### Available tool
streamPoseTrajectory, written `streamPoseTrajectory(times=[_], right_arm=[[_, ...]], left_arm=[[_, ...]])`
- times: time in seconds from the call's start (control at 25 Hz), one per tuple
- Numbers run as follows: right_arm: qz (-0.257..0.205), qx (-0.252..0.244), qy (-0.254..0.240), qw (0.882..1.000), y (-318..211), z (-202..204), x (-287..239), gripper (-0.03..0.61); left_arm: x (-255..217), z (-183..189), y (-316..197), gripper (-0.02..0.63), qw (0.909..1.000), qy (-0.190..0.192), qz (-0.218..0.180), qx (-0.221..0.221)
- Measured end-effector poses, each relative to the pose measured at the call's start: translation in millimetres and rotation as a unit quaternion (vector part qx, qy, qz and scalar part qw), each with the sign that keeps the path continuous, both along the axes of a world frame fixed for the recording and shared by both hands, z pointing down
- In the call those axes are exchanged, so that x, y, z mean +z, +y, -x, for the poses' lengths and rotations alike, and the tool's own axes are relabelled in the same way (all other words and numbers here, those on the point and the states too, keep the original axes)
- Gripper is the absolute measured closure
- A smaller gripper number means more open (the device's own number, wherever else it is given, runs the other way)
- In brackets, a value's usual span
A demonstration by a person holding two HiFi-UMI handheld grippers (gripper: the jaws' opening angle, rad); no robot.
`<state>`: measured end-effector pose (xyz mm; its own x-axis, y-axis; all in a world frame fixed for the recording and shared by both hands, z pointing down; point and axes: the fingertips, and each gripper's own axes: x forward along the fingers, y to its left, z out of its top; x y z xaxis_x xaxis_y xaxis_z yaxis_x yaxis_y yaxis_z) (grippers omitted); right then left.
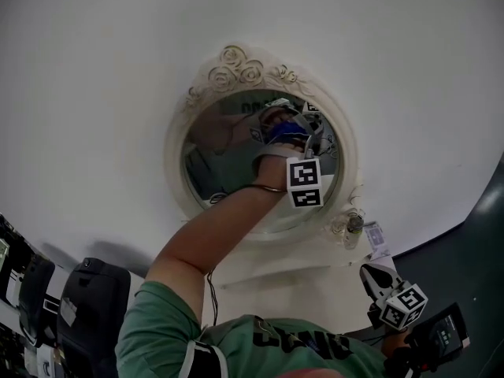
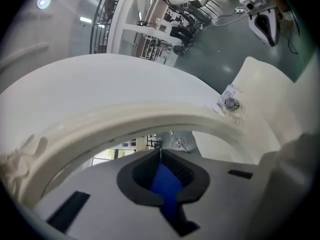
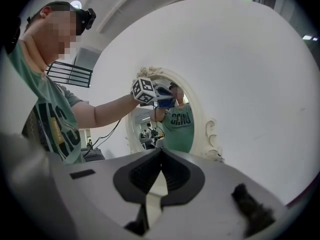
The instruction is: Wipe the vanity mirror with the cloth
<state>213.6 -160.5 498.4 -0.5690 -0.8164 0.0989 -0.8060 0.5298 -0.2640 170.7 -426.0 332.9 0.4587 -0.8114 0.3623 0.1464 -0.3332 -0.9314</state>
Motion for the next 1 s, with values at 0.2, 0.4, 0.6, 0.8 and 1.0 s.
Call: streamPoseTrajectory(times=[0.2, 0.4, 0.6, 0.8, 1.0], right_arm=[[-0.002, 0.026, -0.003, 1.0, 11.9, -29.0, 0.4, 0.566], [0.001, 0.03, -0.003, 1.0, 16.8, -29.6, -1.1, 0.566], [-0.011, -0.001, 0.015, 1.0, 7.2, 11.7, -15.5, 0.566], [-0.018, -0.047, 0.032, 0.998, -11.4, 78.4, -28.3, 0.566], [-0.032, -0.087, 0.053, 0.994, -22.4, 142.6, -38.2, 0.566]], left_arm=[[11.7, -48.9, -2.4, 0.597, 0.9985, -0.047, -0.02, 0.02], [13.4, -44.2, 9.4, 0.597, 0.9969, -0.056, -0.036, 0.043], [6.1, 30.1, 45.2, 0.597, 0.9973, -0.034, -0.038, 0.052], [11.0, 162.6, 49.4, 0.597, 0.9989, -0.031, -0.036, -0.004], [14.7, 263.6, 36.0, 0.597, 0.9962, -0.04, -0.037, -0.068]])
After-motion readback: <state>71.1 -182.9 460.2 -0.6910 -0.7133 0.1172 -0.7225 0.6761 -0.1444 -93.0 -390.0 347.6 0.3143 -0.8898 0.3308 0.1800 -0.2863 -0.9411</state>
